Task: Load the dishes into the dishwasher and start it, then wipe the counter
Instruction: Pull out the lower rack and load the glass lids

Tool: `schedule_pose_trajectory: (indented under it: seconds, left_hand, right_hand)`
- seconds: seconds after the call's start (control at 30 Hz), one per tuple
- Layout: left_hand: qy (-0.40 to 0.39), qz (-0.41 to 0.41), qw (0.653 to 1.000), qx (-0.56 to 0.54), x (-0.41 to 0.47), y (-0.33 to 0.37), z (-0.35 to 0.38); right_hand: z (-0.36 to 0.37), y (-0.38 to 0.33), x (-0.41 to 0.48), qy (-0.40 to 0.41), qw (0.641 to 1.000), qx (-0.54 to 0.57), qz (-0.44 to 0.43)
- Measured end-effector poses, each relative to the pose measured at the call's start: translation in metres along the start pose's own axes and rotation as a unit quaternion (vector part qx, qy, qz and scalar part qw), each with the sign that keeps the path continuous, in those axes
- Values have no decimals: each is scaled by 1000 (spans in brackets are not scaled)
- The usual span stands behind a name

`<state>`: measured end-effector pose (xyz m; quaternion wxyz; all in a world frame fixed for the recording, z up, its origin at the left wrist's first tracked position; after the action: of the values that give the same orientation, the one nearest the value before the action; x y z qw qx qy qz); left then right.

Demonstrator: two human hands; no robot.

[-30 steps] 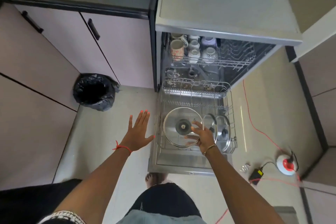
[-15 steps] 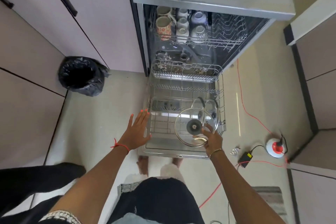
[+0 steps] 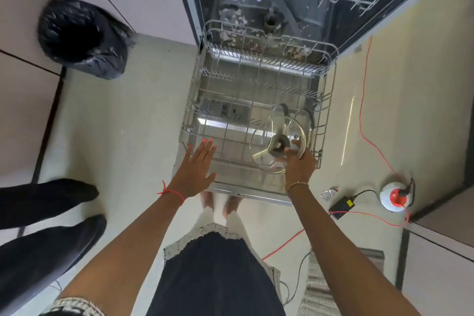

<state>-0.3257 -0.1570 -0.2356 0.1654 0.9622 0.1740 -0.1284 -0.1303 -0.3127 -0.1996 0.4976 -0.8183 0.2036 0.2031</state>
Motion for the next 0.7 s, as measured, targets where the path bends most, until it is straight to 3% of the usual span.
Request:
schedule_pose_trajectory:
  seconds: [0.17,0.57,0.7]
  left_hand:
    - [1,-5,1000,-26,23,-15,44]
    - [-48,1,998,-47,65,-50,112]
    - [-78,16,994,-77,60,-48,128]
  right_hand:
    - [39,23,30,3,993,-93,-67]
    - [111,52,75,25,941,-276,-195]
    - [128,54,81,5,932,-318,-172]
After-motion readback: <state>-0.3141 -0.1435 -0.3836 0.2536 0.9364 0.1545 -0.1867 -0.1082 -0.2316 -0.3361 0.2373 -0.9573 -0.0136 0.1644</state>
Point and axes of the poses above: each hand's wrist, its own x-axis towards the middle knuckle, its own z-axis out of the palm, y = z × x, the point moved 1 cm from there along x, towards the middle knuckle, and after that the axes turned 7 degrees about y, right-handed, at the moved point
